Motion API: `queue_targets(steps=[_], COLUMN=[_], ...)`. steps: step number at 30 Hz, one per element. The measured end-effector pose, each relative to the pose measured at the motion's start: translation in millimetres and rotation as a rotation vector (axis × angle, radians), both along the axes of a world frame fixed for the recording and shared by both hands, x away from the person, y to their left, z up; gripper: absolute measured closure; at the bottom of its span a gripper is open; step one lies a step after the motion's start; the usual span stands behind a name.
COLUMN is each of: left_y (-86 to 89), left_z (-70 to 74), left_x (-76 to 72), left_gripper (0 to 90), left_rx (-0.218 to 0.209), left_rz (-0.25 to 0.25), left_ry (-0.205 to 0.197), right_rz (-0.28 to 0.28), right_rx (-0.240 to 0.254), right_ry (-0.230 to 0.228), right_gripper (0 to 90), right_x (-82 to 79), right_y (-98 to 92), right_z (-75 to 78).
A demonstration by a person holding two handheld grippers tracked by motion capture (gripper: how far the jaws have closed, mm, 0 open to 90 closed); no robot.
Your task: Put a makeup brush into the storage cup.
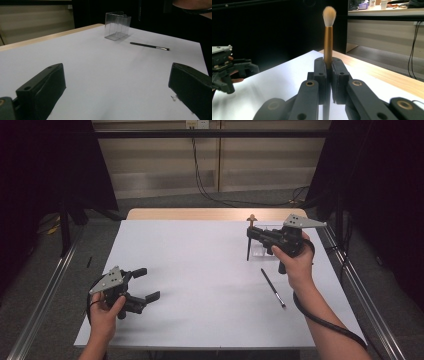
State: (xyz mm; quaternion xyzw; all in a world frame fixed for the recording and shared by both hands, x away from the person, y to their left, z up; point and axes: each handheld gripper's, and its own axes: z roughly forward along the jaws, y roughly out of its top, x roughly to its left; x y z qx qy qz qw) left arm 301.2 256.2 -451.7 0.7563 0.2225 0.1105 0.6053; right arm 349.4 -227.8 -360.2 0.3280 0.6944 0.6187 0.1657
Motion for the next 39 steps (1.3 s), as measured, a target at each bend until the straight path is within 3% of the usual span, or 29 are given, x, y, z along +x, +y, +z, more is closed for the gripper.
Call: queue_targets(steps=[39], left_y=[1.0], left_z=[-1.7], left_x=[0.0], left_gripper=[0.9], left_rx=[0.005], left_rz=[-0.012], left_ry=[0.001], right_rz=[-0.136], right_rx=[0.019], right_ry=[-0.065], right_gripper=[84.0], right_x=[44.5], right_y=[-17.0], right_z=[28.5])
